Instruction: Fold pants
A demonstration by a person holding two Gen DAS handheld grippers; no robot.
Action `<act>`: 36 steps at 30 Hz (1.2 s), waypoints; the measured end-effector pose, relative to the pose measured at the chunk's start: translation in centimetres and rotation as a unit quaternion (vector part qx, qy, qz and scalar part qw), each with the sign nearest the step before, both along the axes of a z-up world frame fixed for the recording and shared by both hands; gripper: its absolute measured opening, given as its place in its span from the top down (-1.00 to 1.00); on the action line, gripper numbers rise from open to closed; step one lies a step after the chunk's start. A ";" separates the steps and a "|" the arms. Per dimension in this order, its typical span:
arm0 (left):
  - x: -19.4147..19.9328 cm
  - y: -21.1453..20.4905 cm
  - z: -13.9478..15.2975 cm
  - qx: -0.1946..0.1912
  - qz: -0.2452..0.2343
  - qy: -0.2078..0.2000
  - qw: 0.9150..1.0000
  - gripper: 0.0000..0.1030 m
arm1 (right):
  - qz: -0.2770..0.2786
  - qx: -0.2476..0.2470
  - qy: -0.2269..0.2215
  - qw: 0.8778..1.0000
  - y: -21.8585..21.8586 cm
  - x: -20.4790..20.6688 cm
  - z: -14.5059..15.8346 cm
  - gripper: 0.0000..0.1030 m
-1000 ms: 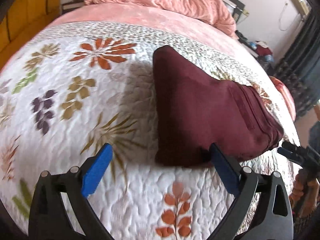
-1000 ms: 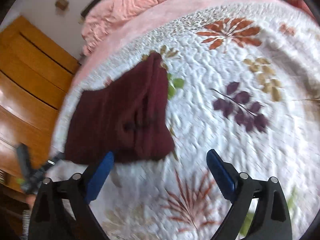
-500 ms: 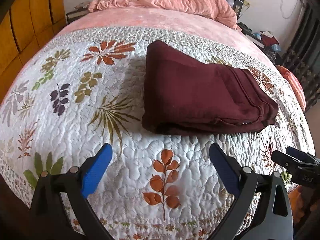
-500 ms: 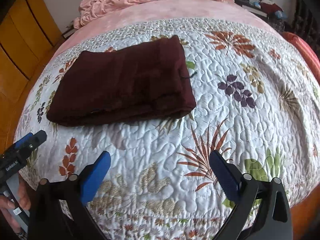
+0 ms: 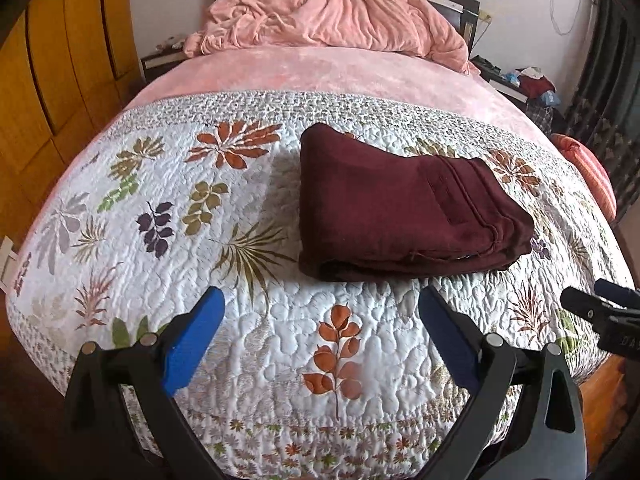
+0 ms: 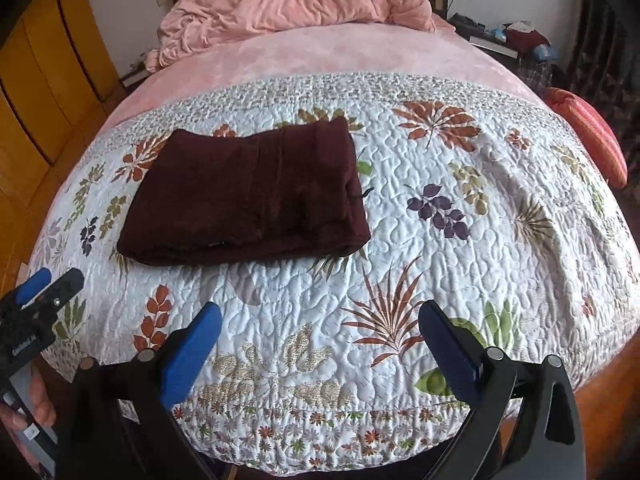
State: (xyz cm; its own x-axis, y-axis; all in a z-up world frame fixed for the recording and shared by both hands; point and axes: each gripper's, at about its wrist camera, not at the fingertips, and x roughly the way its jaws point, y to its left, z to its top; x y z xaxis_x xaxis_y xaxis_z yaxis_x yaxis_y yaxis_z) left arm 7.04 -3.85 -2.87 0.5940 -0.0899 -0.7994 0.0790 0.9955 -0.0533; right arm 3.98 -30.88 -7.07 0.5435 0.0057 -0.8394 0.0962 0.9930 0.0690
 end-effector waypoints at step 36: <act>-2.8 -1.3 5.0 0.015 -0.021 -0.055 0.998 -0.88 | -0.016 0.007 -0.035 0.999 0.8 -2.0 4.0 -0.93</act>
